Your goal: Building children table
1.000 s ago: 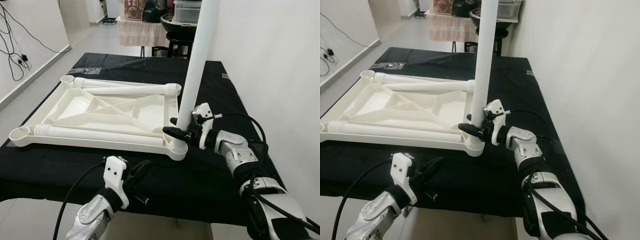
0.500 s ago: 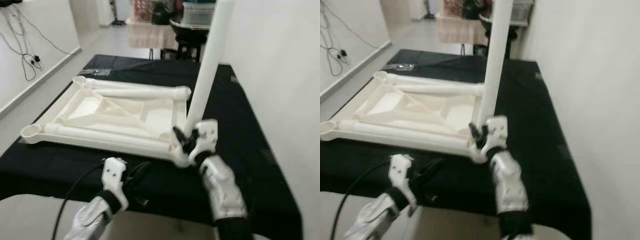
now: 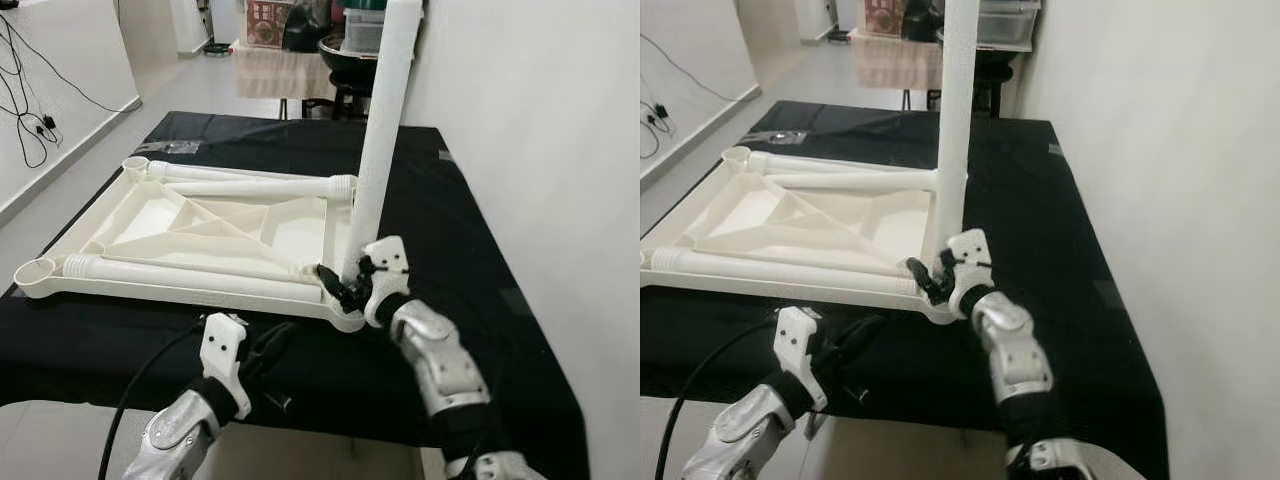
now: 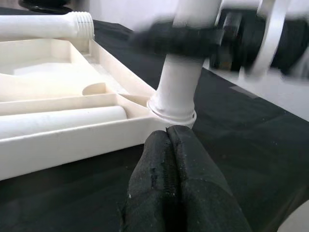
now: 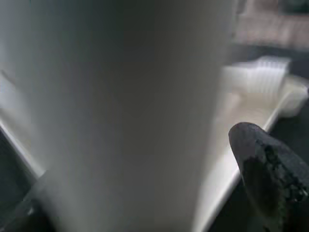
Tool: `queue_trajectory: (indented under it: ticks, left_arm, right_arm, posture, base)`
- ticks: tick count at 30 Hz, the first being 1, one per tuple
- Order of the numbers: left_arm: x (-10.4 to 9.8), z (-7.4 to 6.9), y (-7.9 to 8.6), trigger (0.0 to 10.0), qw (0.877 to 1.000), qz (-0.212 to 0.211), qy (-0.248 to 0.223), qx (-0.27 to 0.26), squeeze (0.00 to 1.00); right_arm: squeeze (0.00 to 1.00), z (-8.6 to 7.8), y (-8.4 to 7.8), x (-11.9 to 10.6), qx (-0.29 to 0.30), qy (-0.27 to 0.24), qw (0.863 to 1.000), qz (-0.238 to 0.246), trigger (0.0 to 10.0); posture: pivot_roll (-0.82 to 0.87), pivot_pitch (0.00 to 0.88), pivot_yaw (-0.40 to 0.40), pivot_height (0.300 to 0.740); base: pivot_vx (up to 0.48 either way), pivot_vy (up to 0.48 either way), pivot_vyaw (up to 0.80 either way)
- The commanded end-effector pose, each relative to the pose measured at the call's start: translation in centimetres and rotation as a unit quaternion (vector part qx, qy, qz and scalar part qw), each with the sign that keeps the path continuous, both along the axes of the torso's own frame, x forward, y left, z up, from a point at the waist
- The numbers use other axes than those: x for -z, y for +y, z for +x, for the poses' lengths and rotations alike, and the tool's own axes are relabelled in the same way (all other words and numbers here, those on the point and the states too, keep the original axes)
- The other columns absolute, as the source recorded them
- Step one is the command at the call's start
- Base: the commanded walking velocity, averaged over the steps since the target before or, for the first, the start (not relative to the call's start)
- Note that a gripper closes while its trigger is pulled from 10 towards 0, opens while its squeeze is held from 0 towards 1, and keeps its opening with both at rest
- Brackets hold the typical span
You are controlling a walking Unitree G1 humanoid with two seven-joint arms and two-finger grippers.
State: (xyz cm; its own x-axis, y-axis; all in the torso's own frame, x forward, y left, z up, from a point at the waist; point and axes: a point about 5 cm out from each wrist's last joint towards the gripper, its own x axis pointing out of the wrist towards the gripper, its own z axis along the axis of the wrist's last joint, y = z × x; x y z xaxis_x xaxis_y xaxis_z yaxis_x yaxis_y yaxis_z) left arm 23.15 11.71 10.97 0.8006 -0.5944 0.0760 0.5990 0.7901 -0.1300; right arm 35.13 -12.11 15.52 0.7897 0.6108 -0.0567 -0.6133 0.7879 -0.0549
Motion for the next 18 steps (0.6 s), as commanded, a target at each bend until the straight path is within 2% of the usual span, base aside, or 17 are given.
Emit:
queue_trajectory:
  ticks: [1,2,4,5,6,12,13,18]
  left_arm:
    - [0.2,0.0,0.0,10.0,1.000,0.000,0.004,0.001,0.00]
    - [0.2,0.0,0.0,10.0,1.000,0.000,0.004,0.001,0.00]
    - [0.2,0.1,0.0,10.0,1.000,0.001,0.004,0.000,0.00]
    - [0.2,0.1,0.0,10.0,1.000,0.001,0.004,0.000,0.00]
    - [0.2,0.2,0.0,10.0,1.000,0.002,0.004,-0.001,0.00]
    - [0.3,0.2,0.0,10.0,1.000,0.004,0.003,-0.001,0.00]
    - [0.3,0.2,0.0,10.0,1.000,0.004,0.003,-0.001,0.00]
    - [0.2,0.1,-0.1,10.0,1.000,0.004,0.003,-0.001,0.00]
  right_arm:
    - [0.00,0.3,0.6,-0.7,-0.084,-0.019,0.996,0.003,10.0]
    - [0.00,0.3,0.6,-0.7,-0.084,-0.019,0.996,0.003,10.0]
    - [0.00,0.6,0.4,-1.1,-0.137,-0.021,0.990,-0.009,10.0]
    - [0.00,0.6,0.4,-1.1,-0.137,-0.021,0.990,-0.009,10.0]
    - [0.00,1.0,0.3,-1.2,-0.174,-0.007,0.985,-0.015,10.0]
    - [0.00,1.6,0.0,-1.5,-0.189,0.006,0.982,-0.015,10.0]
    - [0.00,1.9,-0.1,-1.8,-0.186,0.012,0.982,-0.006,0.0]
    - [0.00,2.2,-1.0,-1.9,-0.178,0.022,0.984,0.014,0.0]
  posture:
    - [0.08,0.002,-0.059,0.740]
    - [0.08,0.002,-0.059,0.740]
    - [0.08,0.000,-0.061,0.740]
    - [0.08,0.000,-0.061,0.740]
    - [0.08,0.000,-0.061,0.740]
    - [0.09,0.000,-0.062,0.740]
    - [0.09,0.000,-0.064,0.740]
    - [0.09,0.000,-0.062,0.740]
  base:
    - [0.000,0.000,0.00]
    - [0.000,0.000,0.00]
    - [0.000,0.000,0.00]
    - [0.000,0.000,0.00]
    - [0.000,0.000,0.00]
    - [0.000,0.000,0.00]
    - [0.000,0.000,0.00]
    - [0.000,0.000,0.00]
